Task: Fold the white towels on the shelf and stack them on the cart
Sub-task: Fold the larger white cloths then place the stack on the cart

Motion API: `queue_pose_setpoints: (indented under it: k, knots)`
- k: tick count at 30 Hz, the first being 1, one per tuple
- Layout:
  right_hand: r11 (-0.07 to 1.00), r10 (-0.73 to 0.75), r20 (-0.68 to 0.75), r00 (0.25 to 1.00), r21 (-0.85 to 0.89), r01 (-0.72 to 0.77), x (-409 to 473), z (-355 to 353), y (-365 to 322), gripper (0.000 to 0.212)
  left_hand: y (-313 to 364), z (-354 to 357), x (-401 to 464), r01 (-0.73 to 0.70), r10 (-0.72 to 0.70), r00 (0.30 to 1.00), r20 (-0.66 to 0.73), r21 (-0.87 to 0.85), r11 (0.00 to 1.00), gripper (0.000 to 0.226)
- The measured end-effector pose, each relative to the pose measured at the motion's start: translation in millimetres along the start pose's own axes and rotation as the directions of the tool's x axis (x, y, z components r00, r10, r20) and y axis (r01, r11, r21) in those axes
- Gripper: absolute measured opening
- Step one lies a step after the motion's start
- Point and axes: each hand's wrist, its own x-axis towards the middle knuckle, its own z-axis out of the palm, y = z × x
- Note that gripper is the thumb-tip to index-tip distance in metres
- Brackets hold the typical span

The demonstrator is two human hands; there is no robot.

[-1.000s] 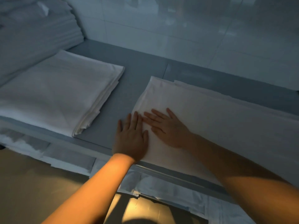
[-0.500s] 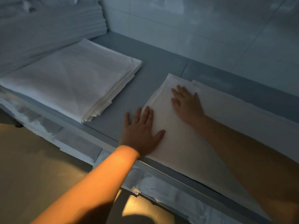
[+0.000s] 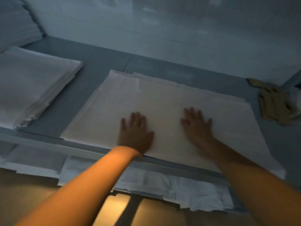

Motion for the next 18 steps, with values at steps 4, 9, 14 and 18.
queue_pose_setpoints:
  k: [4,9,14,18]
  knots:
    - [0.946,-0.321,-0.083,0.943,-0.072,0.315,-39.9,17.6,-13.2,0.05,80.5,16.1,-6.4,-0.122,0.121,0.991,0.058,0.003,0.993,0.065]
    - [0.999,0.018,-0.091,0.996,-0.029,-0.02,-58.4,10.7,115.4,0.053,73.8,22.2,-10.7,-0.093,0.09,0.995,0.038,0.092,0.991,0.068]
    - [0.984,0.176,-0.036,0.984,0.005,-0.176,-80.5,5.6,159.9,0.056,116.1,19.3,-3.5,0.102,-0.103,0.988,0.119,0.015,0.995,0.077]
    - [0.999,-0.023,-0.128,0.991,-0.05,0.017,-110.0,22.1,151.3,0.054,174.7,30.8,-6.7,0.107,-0.106,0.987,0.117,-0.006,0.994,0.091]
